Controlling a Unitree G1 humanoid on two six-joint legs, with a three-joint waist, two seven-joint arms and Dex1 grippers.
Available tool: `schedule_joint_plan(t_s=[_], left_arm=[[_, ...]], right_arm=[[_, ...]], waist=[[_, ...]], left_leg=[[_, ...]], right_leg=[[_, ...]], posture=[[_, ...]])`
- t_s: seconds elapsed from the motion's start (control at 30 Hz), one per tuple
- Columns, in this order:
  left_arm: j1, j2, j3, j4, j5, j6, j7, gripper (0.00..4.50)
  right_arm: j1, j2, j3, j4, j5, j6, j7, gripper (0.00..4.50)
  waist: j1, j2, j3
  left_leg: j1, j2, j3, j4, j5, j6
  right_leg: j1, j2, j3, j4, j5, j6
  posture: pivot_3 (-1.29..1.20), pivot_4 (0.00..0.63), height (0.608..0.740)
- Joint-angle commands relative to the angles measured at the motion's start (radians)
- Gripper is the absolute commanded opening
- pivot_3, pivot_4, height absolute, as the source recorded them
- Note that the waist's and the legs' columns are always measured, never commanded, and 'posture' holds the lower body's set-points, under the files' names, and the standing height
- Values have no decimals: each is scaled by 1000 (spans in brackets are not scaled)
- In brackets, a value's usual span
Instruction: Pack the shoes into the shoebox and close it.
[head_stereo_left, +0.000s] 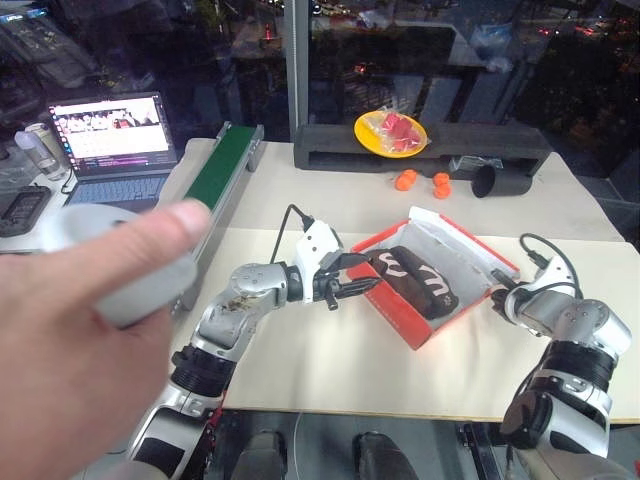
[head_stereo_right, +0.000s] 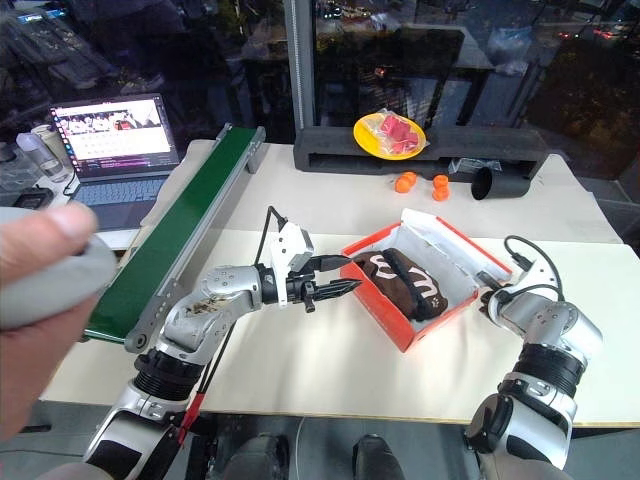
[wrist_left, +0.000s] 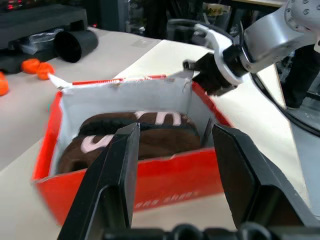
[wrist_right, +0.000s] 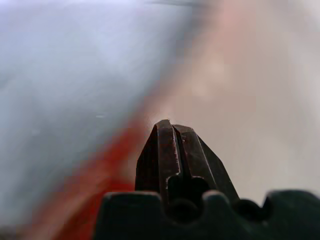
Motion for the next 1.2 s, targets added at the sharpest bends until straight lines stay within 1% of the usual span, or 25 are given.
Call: schedule_joint_plan(t_s=[0.03,0.17,0.3,0.37,0.47,0.53,0.6,0.67,0.7,0.8,0.87,0.93,1.0,1.07,1.13,1.2], left_arm=[[-39,-1,8,-19,0,-16,-11,2448],[-54,2,8,-8,2,-19,-20,2448],[-64,6,8,-7,4,-18,-29,2448],[-67,8,7,-10,4,-16,-32,2448],[-70,15,5,-13,7,-20,-39,2448],[-76,19,9,-9,10,-20,-34,2448],[-75,23,13,-10,10,-19,-30,2448],[-71,27,16,-12,13,-18,-24,2448],[-69,29,17,-13,14,-17,-21,2448],[-66,36,22,-14,15,-16,-15,2448],[-66,39,24,-15,15,-15,-16,2448],[-63,41,25,-23,14,-11,-16,2448],[-62,43,26,-27,12,-7,-16,2448],[-64,46,26,-28,12,-4,-17,2448],[-65,48,26,-29,12,-1,-19,2448],[-65,50,26,-31,11,1,-20,2448]], right_arm=[[-45,-25,-58,189,5,-153,-31,14],[-128,-68,-122,414,67,-290,6,14],[-194,-142,-138,627,94,-431,67,14],[-213,-166,-144,696,106,-493,105,14],[-226,-174,-88,747,77,-509,153,14],[-242,-162,-7,745,28,-475,178,14],[-250,-148,44,722,6,-444,176,14],[-232,-103,94,590,7,-333,139,14],[-193,-62,127,447,23,-236,115,14],[-32,84,145,-13,106,1,-4,14],[53,157,155,-232,128,104,-63,14],[119,219,160,-401,146,178,-103,14],[162,266,157,-513,149,229,-137,14],[206,302,185,-602,142,272,-148,14],[232,322,207,-643,129,293,-146,14],[235,335,202,-647,121,290,-144,14]], waist=[[-3,0,0],[-16,0,0],[-21,0,0],[-23,0,0],[-24,-1,0],[-27,-1,0],[-33,0,0],[-41,0,0],[-44,0,0],[-39,0,0],[-37,0,0],[-32,1,0],[-30,1,0],[-28,1,0],[-25,1,0],[-25,1,0]], left_leg=[[0,0,0,0,0,0],[3,0,0,1,0,0],[14,1,0,0,0,0],[14,0,0,-1,0,0],[13,0,0,-3,0,0],[13,0,0,-5,0,0],[13,0,0,-7,0,0],[14,0,0,-8,0,0],[14,0,0,-9,0,0],[16,1,0,-12,0,0],[15,2,-3,-14,0,0],[15,3,-3,-15,0,0],[14,3,-4,-15,0,0],[14,2,-3,-14,0,0],[15,2,-3,-14,0,0],[15,2,-2,-14,0,0]], right_leg=[[0,0,0,0,0,0],[4,0,1,-1,1,0],[18,1,0,-10,0,2],[18,0,0,-11,0,2],[18,0,1,-13,2,2],[18,0,1,-14,3,1],[17,0,1,-14,3,1],[17,0,1,-14,3,1],[16,1,2,-14,3,1],[15,2,3,-10,2,0],[14,3,0,-8,1,-2],[13,4,-1,-8,0,-3],[12,3,-1,-7,0,-3],[13,3,-1,-8,0,-4],[13,2,-1,-8,0,-4],[13,2,-1,-8,0,-4]], posture=[[0,150,719],[0,150,719],[0,150,719],[0,150,719],[0,150,719],[0,150,719],[0,150,719],[0,150,719],[0,150,719],[0,150,719],[0,150,719],[0,150,719],[0,150,719],[0,150,719],[0,150,719],[0,150,719]])
